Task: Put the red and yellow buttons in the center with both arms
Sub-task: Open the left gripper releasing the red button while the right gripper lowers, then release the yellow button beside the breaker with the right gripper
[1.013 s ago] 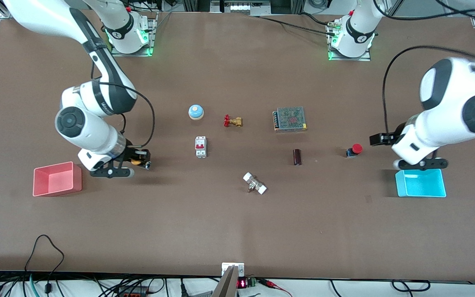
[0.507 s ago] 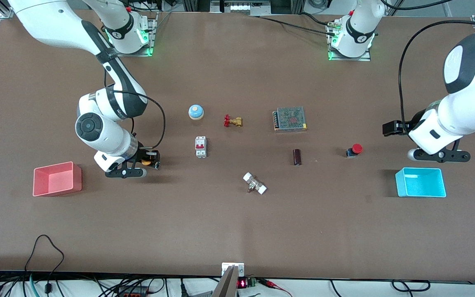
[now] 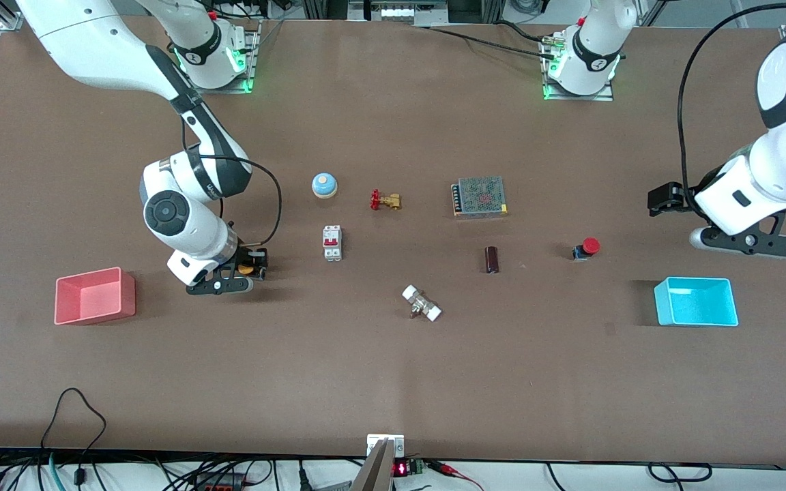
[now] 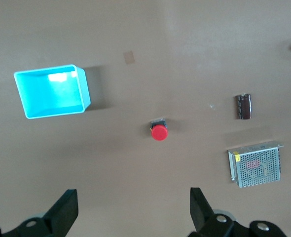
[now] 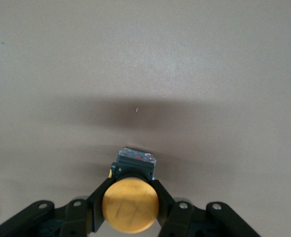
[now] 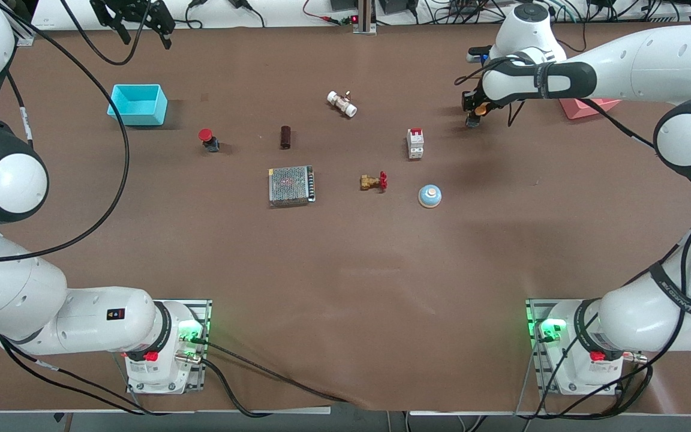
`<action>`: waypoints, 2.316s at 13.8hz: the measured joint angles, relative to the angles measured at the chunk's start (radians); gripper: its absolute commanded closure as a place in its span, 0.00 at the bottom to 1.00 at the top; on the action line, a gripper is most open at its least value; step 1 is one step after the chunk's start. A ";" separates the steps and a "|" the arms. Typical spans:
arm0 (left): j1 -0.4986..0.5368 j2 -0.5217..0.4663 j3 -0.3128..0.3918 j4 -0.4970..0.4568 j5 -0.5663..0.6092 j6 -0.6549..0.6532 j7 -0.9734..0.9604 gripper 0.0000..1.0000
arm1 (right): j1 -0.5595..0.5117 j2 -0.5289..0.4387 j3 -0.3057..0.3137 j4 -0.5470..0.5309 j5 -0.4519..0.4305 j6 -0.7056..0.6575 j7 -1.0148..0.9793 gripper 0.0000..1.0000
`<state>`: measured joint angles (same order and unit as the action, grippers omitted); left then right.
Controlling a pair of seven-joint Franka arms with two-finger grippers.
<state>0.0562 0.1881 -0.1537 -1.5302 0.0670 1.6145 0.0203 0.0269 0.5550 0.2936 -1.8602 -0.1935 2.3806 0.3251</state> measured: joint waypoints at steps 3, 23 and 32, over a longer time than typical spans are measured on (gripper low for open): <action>-0.068 -0.064 0.111 -0.087 -0.085 0.116 0.007 0.00 | 0.002 0.000 0.000 0.000 -0.001 0.001 0.000 0.57; -0.100 -0.237 0.162 -0.242 -0.068 0.106 0.125 0.00 | 0.007 0.005 0.001 0.000 0.014 0.036 0.046 0.00; -0.100 -0.237 0.160 -0.242 -0.068 0.104 0.124 0.00 | -0.058 -0.325 0.014 0.162 0.124 -0.363 -0.049 0.00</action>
<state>-0.0441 -0.0485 0.0068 -1.7722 -0.0009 1.7186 0.1447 -0.0311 0.2304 0.3074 -1.6978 -0.0690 2.0174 0.2759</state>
